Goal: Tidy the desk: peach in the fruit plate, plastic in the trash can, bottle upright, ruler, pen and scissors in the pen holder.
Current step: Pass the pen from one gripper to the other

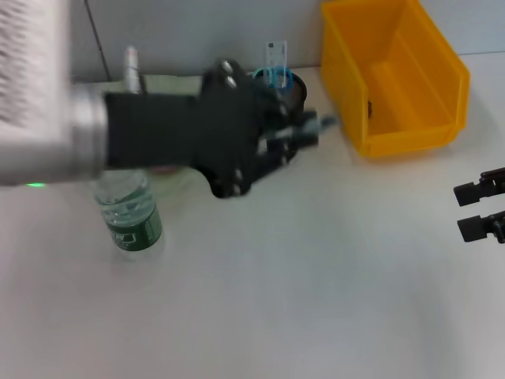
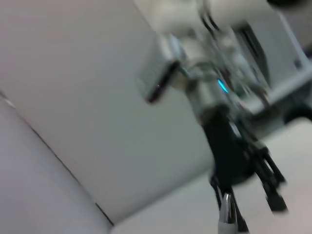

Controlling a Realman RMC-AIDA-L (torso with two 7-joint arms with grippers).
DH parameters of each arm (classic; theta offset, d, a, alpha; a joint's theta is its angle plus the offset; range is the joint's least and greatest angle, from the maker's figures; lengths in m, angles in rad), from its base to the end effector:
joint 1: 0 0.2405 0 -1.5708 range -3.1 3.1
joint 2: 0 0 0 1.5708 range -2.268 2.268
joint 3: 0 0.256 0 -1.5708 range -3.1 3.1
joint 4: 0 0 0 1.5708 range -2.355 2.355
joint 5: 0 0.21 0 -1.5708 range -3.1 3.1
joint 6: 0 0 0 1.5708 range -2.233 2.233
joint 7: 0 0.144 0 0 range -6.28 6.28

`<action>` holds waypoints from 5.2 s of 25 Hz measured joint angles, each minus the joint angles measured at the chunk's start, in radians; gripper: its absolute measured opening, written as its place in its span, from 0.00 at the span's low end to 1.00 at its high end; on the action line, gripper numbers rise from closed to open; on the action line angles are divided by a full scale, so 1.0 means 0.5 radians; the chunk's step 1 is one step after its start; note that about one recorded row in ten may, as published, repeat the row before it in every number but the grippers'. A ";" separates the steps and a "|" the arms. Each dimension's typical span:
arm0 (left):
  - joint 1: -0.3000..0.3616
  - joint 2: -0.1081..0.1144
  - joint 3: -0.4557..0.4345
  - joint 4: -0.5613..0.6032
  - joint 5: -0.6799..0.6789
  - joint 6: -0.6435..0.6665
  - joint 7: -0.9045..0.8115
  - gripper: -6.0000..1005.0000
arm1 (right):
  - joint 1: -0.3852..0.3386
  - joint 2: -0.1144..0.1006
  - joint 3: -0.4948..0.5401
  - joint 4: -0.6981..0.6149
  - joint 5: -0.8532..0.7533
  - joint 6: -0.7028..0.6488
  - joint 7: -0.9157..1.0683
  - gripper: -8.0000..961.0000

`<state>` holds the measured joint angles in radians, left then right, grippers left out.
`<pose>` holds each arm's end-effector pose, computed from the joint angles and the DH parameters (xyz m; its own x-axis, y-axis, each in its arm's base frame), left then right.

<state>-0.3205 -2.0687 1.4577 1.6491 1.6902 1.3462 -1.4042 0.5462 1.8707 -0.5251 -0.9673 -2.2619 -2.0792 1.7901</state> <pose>-0.0803 0.2973 0.0217 0.8125 -0.4999 0.3000 -0.3720 -0.8407 -0.3934 0.2689 0.3025 0.1331 0.8003 -0.5458 -0.2481 -0.5620 -0.8271 0.0067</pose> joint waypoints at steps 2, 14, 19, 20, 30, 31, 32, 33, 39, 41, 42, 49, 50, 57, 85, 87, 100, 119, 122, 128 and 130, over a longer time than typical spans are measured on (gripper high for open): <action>0.038 0.001 -0.039 -0.054 -0.171 0.010 -0.007 0.14 | -0.030 0.011 0.006 -0.004 0.049 -0.009 -0.047 0.79; 0.067 -0.010 0.130 -1.071 -1.735 0.169 0.192 0.14 | -0.191 0.032 0.094 0.181 0.263 -0.009 -0.420 0.79; -0.026 -0.016 0.356 -1.538 -2.264 0.315 0.436 0.14 | -0.205 0.044 0.165 0.326 0.396 -0.017 -0.598 0.79; -0.058 -0.018 0.418 -1.663 -2.389 0.359 0.490 0.14 | -0.216 0.053 0.166 0.346 0.434 -0.013 -0.630 0.79; -0.214 -0.023 1.045 -2.209 -3.404 0.747 0.740 0.14 | -0.233 0.180 0.240 0.497 0.704 0.011 -0.925 0.79; -0.203 -0.023 1.103 -2.209 -3.491 0.759 0.734 0.14 | -0.232 0.194 0.245 0.532 0.746 0.022 -0.974 0.79; -0.190 -0.023 1.181 -2.205 -3.632 0.768 0.713 0.14 | -0.229 0.206 0.246 0.553 0.769 0.033 -1.010 0.79; -0.177 -0.023 1.290 -2.198 -3.823 0.772 0.672 0.14 | -0.211 0.245 0.243 0.609 0.800 0.082 -1.120 0.79; -0.177 -0.023 1.395 -2.223 -4.094 0.701 0.431 0.14 | -0.169 0.368 0.273 0.691 0.843 0.170 -1.427 0.79; -0.177 -0.022 1.409 -2.223 -4.132 0.636 0.347 0.14 | -0.163 0.391 0.274 0.735 0.911 0.199 -1.549 0.79; -0.176 -0.023 1.415 -2.221 -4.148 0.594 0.306 0.14 | -0.157 0.395 0.273 0.774 0.946 0.210 -1.604 0.79; -0.166 -0.023 1.475 -2.218 -4.298 0.375 0.111 0.14 | -0.114 0.407 0.260 1.003 1.184 0.264 -2.032 0.79; -0.165 -0.023 1.476 -2.217 -4.310 0.361 0.089 0.14 | -0.096 0.408 0.257 1.026 1.191 0.275 -2.074 0.79; -0.186 -0.023 1.496 -2.206 -4.328 0.271 -0.004 0.14 | 0.044 0.411 0.220 1.131 1.190 0.362 -2.240 0.79; -0.230 -0.023 1.515 -2.158 -4.331 0.046 -0.025 0.14 | 0.361 0.431 0.137 1.373 1.202 0.707 -3.073 0.79; -0.230 -0.023 1.515 -2.159 -4.331 0.040 -0.024 0.14 | 0.377 0.431 0.136 1.379 1.202 0.722 -3.102 0.79; -0.236 -0.023 1.520 -2.160 -4.335 0.012 -0.023 0.14 | 0.466 0.431 0.136 1.463 1.201 0.819 -3.265 0.79; -0.227 -0.023 1.524 -2.160 -4.334 0.009 -0.040 0.14 | 0.531 0.433 0.141 1.515 1.200 0.889 -3.378 0.56; -0.221 -0.023 1.525 -2.160 -4.334 0.012 -0.041 0.14 | 0.536 0.433 0.152 1.515 1.201 0.890 -3.378 0.52; -0.218 -0.023 1.542 -2.160 -4.334 0.014 -0.042 0.14 | 0.545 0.434 0.154 1.516 1.204 0.888 -3.379 0.47; -0.217 -0.023 1.543 -2.160 -4.334 0.014 -0.043 0.14 | 0.545 0.434 0.154 1.516 1.205 0.886 -3.380 0.47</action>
<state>-0.4289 -2.0800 2.2293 0.5691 -0.4770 1.3531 -1.4255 0.8188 2.0877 -0.4479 -0.2092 -1.6594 -1.6361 0.1003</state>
